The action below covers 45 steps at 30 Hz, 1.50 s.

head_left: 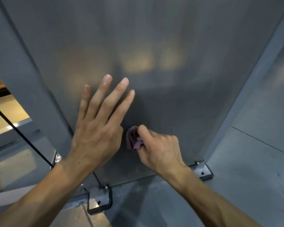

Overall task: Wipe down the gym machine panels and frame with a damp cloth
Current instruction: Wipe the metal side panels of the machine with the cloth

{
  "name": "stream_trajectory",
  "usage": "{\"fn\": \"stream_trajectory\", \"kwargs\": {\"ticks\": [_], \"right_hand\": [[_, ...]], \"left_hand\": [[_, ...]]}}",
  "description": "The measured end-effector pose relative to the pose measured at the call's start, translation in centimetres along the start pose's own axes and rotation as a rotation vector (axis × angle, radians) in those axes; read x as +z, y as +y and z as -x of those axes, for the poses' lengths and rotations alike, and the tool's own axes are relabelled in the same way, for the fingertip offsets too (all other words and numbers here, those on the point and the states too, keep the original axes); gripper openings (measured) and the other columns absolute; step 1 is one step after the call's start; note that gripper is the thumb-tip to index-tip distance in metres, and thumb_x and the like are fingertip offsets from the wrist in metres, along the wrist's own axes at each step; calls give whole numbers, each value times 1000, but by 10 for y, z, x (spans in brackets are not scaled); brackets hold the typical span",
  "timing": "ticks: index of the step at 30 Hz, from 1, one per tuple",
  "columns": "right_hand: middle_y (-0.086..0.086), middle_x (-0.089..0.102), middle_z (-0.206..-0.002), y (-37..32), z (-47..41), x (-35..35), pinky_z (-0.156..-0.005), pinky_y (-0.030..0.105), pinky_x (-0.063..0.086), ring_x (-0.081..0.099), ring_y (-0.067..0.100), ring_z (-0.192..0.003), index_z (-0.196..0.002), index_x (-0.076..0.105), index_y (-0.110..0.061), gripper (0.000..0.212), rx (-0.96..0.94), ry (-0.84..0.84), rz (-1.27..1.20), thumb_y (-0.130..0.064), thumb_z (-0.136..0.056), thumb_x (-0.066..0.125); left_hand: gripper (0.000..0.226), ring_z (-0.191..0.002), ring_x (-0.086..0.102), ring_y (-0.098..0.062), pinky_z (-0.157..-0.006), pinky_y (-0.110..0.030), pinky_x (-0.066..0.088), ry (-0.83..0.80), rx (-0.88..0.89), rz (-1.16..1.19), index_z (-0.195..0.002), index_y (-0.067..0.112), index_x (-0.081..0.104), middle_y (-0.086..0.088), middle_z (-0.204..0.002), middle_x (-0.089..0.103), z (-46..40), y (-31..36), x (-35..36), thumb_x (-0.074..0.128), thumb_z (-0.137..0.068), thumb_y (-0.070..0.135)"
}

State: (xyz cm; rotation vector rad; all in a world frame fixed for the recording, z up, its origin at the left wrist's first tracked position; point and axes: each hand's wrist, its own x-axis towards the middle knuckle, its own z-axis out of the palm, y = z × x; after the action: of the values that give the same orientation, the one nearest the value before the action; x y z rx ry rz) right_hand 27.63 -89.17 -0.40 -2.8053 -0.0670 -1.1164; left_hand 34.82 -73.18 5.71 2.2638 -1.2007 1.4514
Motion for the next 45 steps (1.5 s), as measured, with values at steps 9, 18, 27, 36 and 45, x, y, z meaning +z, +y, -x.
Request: {"fn": "stream_trajectory", "kwargs": {"ticks": [9, 18, 27, 36, 45], "right_hand": [[-10, 34, -52, 119, 35, -38, -44, 25, 25, 42, 34, -39, -87, 32, -23, 48, 285, 11, 109, -14, -73, 77], [-3, 63, -64, 30, 11, -8, -36, 31, 40, 61, 31, -48, -92, 36, -27, 24, 92, 17, -63, -27, -77, 55], [-3, 65, -62, 103, 26, -28, -40, 28, 34, 60, 33, -45, -92, 36, -25, 30, 165, -5, 90, -31, -75, 59], [6, 50, -54, 165, 45, -47, -50, 40, 41, 47, 41, -52, -88, 35, -22, 35, 581, 26, 34, -14, -83, 69], [-10, 61, -66, 96, 21, -42, -45, 29, 42, 53, 24, -48, -92, 34, -31, 36, 221, 35, -105, -21, -76, 65]], "left_hand": [[77, -155, 20, -38, -127, -58, 4, 13, -7, -24, -150, 5, 51, -13, -163, 37, -2, 5, 6, 53, -76, -12], [74, -155, 21, -38, -128, -56, 5, -2, 23, -17, -151, 5, 50, -12, -163, 37, -3, 18, 12, 51, -78, -9], [73, -156, 20, -37, -128, -56, 4, 8, 21, -26, -151, 5, 50, -11, -164, 35, -5, 21, 17, 52, -79, -8], [73, -156, 19, -36, -128, -57, 3, -9, 25, -36, -151, 5, 50, -10, -164, 34, -6, 25, 18, 52, -78, -6], [73, -156, 20, -35, -128, -55, 2, -9, 42, -34, -150, 5, 51, -10, -164, 36, -8, 32, 21, 53, -77, -5]]}}
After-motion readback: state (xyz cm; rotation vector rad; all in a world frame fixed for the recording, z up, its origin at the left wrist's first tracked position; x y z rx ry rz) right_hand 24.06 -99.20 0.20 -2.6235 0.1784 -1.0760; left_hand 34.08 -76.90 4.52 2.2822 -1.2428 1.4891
